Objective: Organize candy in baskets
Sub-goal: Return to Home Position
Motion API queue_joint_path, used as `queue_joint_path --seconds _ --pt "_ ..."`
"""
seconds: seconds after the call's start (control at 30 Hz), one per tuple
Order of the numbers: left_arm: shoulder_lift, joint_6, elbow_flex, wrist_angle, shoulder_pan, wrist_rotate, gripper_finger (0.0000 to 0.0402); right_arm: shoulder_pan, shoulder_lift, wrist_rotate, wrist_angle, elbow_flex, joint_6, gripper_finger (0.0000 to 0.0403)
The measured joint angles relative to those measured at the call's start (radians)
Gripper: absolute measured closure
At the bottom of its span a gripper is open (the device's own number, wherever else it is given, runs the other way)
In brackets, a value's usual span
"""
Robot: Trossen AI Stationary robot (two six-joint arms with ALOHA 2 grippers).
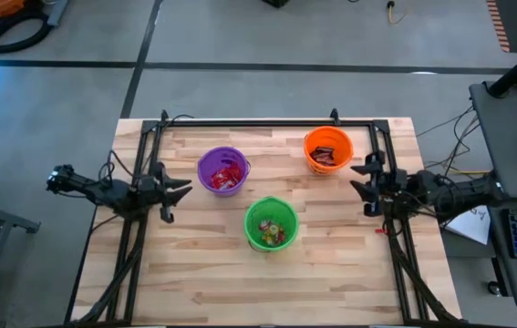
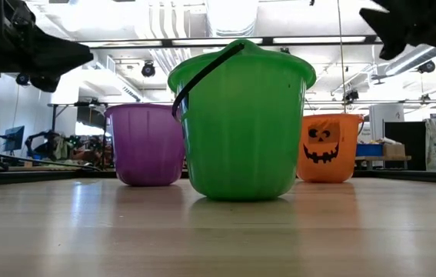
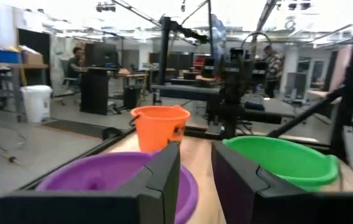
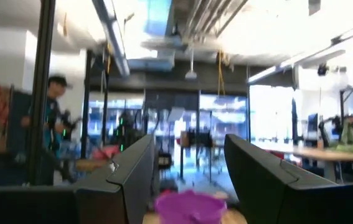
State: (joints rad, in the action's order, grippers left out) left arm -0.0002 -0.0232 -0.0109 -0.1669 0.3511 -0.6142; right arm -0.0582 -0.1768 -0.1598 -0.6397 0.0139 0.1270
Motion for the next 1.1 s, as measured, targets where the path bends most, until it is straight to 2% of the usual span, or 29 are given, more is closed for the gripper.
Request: queue_joint_path --seconds 0.27,0.43,0.57,0.7,0.8,0.9,1.1 --pt "0.017 0.091 0.000 0.088 0.000 0.052 0.0324 0.000 0.115 0.055 0.240 0.000 0.067 0.0213" --pt "0.042 0.109 0.000 0.088 0.000 0.045 0.0324 0.000 0.144 0.063 0.253 -0.001 0.100 0.0213" --pt "0.073 0.095 -0.002 0.093 0.000 0.039 0.0324 0.000 0.158 0.054 0.333 -0.001 0.167 0.0213" --pt "0.099 0.095 -0.008 0.103 0.000 0.038 0.0324 0.000 0.176 0.053 0.322 -0.001 0.167 0.0213" --pt "0.112 0.094 -0.008 0.104 0.000 0.038 0.0324 0.000 0.166 -0.003 0.335 -0.002 0.173 0.0213" --pt "0.123 0.094 -0.009 0.104 0.000 0.038 0.0324 0.000 0.147 -0.049 0.393 -0.002 0.043 0.0213" --pt "0.145 0.093 -0.009 0.103 0.000 0.038 0.0324 0.000 0.116 -0.050 0.497 -0.002 -0.249 0.0213"
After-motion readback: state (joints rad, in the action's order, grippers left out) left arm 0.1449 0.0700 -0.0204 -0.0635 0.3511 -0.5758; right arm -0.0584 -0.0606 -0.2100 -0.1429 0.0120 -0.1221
